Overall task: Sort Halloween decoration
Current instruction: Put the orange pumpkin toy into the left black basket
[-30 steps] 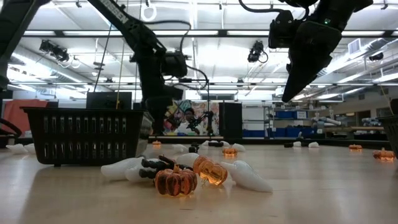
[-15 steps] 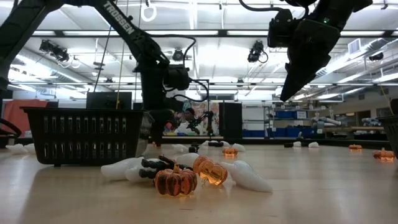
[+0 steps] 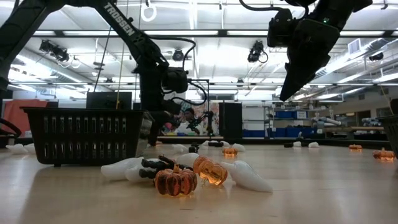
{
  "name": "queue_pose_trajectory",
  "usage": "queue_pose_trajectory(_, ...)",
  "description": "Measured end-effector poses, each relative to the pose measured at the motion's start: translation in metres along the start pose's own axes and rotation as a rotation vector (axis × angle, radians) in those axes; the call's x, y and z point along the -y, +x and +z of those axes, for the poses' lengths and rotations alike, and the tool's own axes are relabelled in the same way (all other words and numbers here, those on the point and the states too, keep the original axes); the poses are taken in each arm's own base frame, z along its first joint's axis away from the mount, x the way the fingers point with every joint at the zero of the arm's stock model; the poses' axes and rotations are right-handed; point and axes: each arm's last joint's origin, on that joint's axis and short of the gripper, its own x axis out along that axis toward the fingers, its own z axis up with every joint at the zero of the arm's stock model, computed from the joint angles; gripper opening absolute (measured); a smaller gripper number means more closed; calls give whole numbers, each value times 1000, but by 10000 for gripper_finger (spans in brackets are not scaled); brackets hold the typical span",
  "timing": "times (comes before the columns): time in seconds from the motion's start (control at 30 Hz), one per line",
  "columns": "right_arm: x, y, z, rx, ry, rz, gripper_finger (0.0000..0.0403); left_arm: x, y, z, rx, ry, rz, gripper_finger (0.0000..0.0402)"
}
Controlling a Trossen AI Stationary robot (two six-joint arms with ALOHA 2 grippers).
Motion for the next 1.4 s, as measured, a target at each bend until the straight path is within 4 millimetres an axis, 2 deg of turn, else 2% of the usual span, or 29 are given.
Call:
queue_pose_trajectory(0.17, 0, 0, 0, 0, 0, 0, 165, 1, 0, 0, 1, -4, 3, 68)
queue_pose_trajectory(0.47, 0, 0, 0, 0, 0, 0, 165, 2, 0, 1, 11, 3, 4, 167)
queue_pose_trajectory(0.6, 0, 0, 0, 0, 0, 0, 165, 2, 0, 3, 29, 1, 2, 192)
queue_pose_trajectory(0.93, 0, 0, 1, 7, 2, 4, 165, -2, -16, 17, 77, 13, 9, 199)
queue_pose_trajectory(1.27, -1, 0, 2, 15, 0, 8, 165, -6, -15, 21, 126, -5, -44, 198)
queue_pose_trajectory(1.4, -3, 0, 1, 17, -3, 14, 165, -7, -8, 20, 104, -8, -46, 197)
